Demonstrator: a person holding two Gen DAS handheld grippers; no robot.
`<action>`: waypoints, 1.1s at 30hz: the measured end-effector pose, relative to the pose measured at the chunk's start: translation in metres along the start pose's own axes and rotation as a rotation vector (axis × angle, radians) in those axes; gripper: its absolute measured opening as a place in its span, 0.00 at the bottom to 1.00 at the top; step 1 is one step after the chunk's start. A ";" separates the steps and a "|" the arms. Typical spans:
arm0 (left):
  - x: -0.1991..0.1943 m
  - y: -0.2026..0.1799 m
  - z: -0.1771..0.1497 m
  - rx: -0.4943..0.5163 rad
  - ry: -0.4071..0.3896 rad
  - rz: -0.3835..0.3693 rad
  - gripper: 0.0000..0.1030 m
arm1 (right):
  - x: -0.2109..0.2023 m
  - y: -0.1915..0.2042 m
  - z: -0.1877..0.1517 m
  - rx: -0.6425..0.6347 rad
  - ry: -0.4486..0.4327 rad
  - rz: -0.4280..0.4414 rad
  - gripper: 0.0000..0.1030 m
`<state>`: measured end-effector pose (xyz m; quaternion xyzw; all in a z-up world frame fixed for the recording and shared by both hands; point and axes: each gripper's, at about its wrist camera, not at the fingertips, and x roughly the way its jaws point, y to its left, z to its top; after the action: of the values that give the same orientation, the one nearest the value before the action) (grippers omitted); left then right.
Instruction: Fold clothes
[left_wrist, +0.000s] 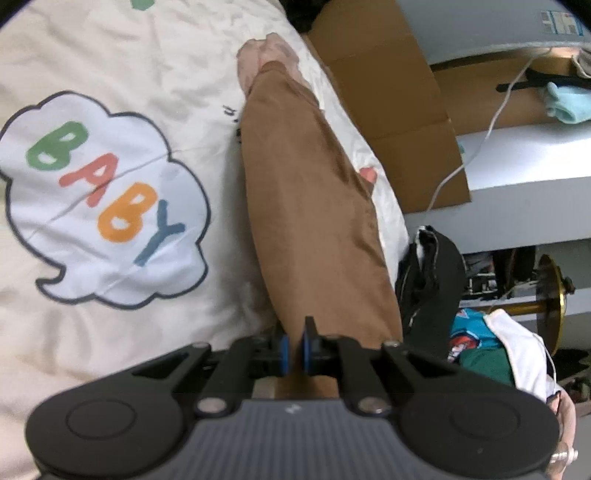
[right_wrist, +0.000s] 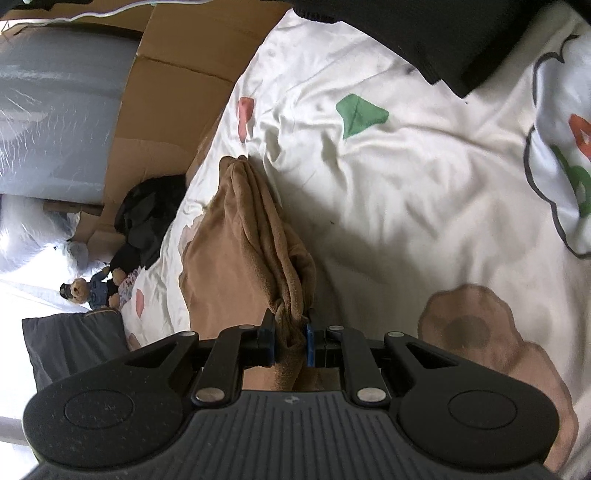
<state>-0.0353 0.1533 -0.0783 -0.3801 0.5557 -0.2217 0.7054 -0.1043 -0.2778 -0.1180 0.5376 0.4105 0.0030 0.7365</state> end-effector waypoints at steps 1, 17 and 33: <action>-0.001 0.000 -0.001 0.001 0.002 0.005 0.07 | 0.000 0.000 -0.002 -0.002 0.001 -0.005 0.15; -0.018 0.004 -0.010 -0.094 0.030 0.224 0.17 | -0.007 -0.016 -0.015 0.046 0.022 -0.028 0.30; -0.067 -0.046 -0.010 -0.028 -0.044 0.254 0.40 | -0.040 0.016 -0.008 -0.013 -0.001 -0.033 0.59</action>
<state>-0.0591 0.1715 -0.0017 -0.3210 0.5868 -0.1144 0.7346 -0.1285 -0.2826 -0.0819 0.5257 0.4192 -0.0067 0.7402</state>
